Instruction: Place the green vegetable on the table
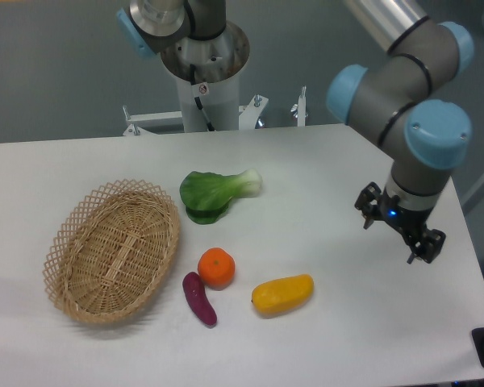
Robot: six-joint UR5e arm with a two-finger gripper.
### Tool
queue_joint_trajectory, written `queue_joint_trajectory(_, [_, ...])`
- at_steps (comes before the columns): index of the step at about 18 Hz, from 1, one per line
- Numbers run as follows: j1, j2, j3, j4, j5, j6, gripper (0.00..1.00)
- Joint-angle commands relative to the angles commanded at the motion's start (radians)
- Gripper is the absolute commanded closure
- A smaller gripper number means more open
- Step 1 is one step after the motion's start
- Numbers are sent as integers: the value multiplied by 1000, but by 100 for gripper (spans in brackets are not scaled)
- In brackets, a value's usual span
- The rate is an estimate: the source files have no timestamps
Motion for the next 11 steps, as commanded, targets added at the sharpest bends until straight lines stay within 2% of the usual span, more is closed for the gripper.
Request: queue_joint_trajectory(11, [0,-6,-5,3,6,2,0])
